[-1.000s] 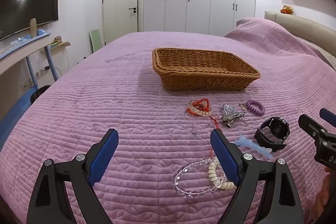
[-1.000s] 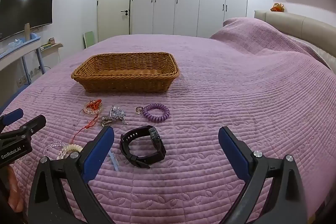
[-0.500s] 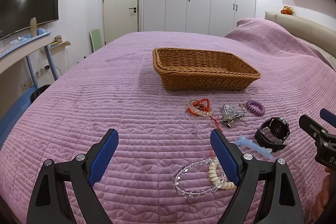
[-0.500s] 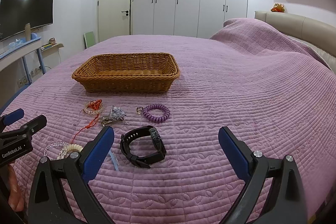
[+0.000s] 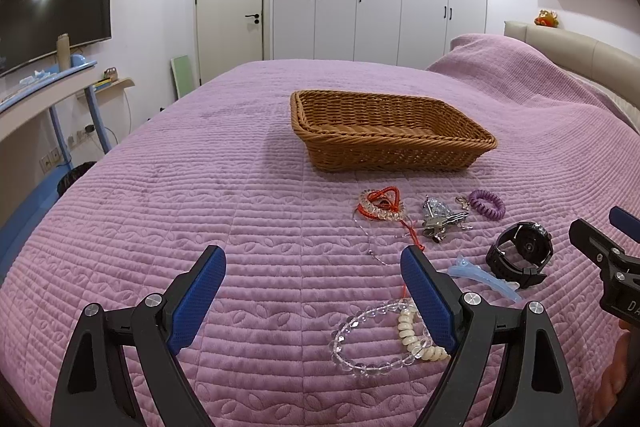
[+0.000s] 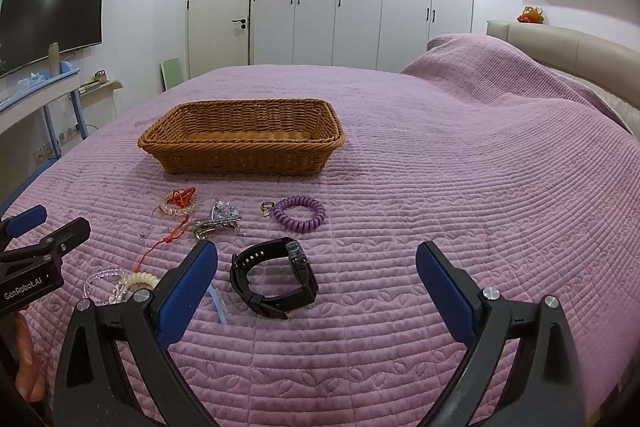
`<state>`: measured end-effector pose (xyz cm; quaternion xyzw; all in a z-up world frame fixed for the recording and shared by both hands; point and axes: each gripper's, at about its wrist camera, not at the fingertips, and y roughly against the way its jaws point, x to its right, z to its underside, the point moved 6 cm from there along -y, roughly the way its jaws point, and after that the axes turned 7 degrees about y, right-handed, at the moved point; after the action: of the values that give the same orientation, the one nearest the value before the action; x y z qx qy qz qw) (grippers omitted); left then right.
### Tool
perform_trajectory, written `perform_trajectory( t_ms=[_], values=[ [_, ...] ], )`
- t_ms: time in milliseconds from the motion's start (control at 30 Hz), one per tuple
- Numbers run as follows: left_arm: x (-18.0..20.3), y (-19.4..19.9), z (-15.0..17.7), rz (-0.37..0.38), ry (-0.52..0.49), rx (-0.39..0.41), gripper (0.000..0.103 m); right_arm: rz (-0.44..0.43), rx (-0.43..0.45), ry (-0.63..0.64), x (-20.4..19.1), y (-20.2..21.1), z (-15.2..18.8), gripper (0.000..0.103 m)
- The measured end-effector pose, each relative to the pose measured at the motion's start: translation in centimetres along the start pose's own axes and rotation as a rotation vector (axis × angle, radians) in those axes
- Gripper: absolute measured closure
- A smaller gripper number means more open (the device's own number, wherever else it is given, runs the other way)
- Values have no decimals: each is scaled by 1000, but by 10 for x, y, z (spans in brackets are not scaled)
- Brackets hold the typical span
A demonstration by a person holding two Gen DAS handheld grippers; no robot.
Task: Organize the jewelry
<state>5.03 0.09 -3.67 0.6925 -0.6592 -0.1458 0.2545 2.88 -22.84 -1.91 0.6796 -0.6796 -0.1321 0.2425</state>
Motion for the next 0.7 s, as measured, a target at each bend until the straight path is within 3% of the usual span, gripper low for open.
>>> perform_trajectory(
  t_ms=[700],
  values=[
    [2,4,-3,24,-16,-11,14,3,-10,10,-2,-3,1,3]
  ],
)
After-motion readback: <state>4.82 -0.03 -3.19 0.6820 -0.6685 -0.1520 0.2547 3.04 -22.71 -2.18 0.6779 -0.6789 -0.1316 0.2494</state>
